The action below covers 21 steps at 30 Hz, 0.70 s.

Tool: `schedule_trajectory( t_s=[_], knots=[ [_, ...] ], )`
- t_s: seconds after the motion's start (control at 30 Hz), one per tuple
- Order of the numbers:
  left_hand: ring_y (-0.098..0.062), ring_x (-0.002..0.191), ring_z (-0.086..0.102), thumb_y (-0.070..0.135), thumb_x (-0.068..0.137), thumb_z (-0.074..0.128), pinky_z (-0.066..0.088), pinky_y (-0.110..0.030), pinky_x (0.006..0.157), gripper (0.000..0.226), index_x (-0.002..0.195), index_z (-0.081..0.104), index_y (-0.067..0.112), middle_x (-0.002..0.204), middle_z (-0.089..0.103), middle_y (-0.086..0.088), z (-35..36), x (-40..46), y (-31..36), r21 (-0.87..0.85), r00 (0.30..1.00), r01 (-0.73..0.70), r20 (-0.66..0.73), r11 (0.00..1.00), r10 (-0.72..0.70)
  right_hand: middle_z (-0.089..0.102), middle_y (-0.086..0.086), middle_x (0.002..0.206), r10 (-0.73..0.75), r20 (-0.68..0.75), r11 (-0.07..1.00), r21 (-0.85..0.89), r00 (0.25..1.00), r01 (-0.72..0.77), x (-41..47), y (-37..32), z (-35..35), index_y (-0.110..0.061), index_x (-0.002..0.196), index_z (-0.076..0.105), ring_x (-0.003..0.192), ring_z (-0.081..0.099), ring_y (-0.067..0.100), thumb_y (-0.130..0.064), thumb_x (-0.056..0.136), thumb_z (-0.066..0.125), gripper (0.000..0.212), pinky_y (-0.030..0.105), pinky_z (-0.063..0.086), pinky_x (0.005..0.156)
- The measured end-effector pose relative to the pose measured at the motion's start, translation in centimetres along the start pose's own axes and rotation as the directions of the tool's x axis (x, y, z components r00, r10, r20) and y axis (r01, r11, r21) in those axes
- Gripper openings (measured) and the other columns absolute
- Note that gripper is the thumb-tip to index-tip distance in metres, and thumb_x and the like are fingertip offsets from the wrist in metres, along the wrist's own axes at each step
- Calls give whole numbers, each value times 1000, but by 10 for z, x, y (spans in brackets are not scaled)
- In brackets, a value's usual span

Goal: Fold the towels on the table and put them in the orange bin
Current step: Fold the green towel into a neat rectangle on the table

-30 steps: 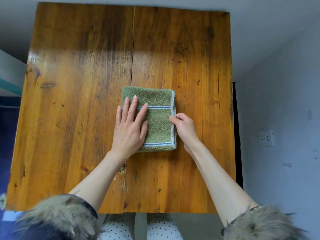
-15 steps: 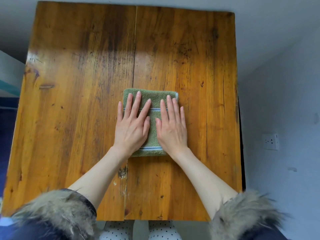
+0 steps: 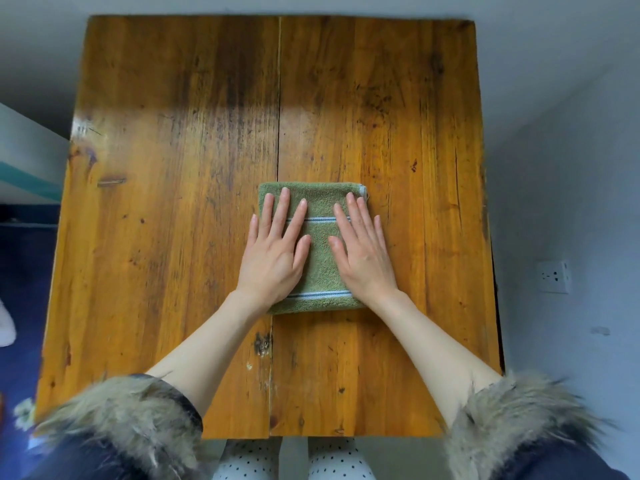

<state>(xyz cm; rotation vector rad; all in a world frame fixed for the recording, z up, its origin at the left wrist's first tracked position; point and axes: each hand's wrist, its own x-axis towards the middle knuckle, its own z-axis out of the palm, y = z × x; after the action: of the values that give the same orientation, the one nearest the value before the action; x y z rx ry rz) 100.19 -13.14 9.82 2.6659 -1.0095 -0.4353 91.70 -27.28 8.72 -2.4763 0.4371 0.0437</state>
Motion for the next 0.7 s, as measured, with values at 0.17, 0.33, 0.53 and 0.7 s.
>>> schedule_trajectory(
  t_s=[0.17,0.33,0.53,0.7],
  knots=[
    [-33,128,39,31,95,44,36,-44,102,56,145,26,12,140,40,-18,-21,-12,-9,-252,945,260,-133,932,-300,47,5,133,402,-221,876,377,889,-302,-15,-2,-20,-11,131,48,117,47,14,-22,95,49,38,20,33,94],
    [-27,105,55,31,92,53,37,-31,85,48,134,41,10,98,58,-3,-31,1,-16,-490,855,493,120,719,-505,50,4,123,646,99,699,320,757,-639,-5,-7,-28,-13,129,46,114,49,22,-38,93,50,44,39,36,103],
    [-18,94,55,36,88,60,44,-31,82,44,121,51,10,107,60,-3,-33,3,-22,-525,791,605,313,598,-526,61,6,115,701,218,611,308,680,-729,7,-11,-28,-10,117,53,110,56,28,-35,89,58,38,51,39,101],
    [-12,84,54,30,82,70,43,-26,70,47,119,44,14,102,57,1,-36,4,-25,-586,773,633,445,506,-452,63,10,115,692,306,563,339,654,-754,15,-9,-29,-4,108,60,111,57,30,-31,85,65,36,50,42,100]
  ],
)
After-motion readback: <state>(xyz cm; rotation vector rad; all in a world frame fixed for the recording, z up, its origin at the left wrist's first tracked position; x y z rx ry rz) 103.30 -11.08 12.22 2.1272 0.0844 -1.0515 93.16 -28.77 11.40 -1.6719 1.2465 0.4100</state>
